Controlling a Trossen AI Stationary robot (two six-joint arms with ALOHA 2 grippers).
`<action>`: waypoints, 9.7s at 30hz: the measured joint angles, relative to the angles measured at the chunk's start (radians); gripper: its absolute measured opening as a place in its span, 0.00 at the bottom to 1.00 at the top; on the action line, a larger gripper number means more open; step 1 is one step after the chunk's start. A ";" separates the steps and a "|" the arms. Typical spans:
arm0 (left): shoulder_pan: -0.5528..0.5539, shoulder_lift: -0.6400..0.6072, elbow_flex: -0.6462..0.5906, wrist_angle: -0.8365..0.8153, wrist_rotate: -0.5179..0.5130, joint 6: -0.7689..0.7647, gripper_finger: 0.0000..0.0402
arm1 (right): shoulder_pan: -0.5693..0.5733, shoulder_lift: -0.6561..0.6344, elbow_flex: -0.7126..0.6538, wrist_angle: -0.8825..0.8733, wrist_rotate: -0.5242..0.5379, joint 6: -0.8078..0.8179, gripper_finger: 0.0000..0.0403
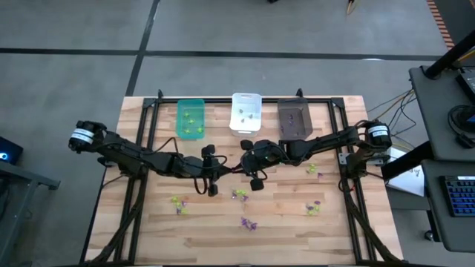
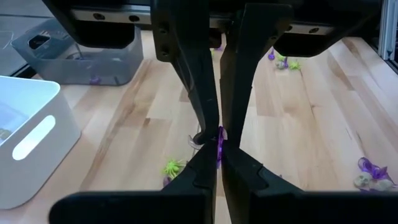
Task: Sort Halloween decoration
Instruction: Put the purple witch hat toy into the gray bin, then put the white skull toy into the white bin
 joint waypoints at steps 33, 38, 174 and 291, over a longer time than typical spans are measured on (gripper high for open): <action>0.000 -0.012 0.000 -0.079 0.003 -0.051 0.26 | -0.161 -0.008 0.306 -0.969 0.470 0.160 0.04; 0.000 -0.012 0.000 -0.077 0.002 -0.055 0.26 | -0.380 -0.011 0.367 -1.212 0.484 0.321 0.04; -0.014 0.101 0.052 -1.254 0.014 -1.265 0.19 | -0.445 -0.262 0.250 -0.993 0.380 0.422 0.20; 0.570 0.109 0.405 -0.350 0.245 0.080 0.00 | -0.133 -0.387 0.225 -1.107 0.379 0.447 0.20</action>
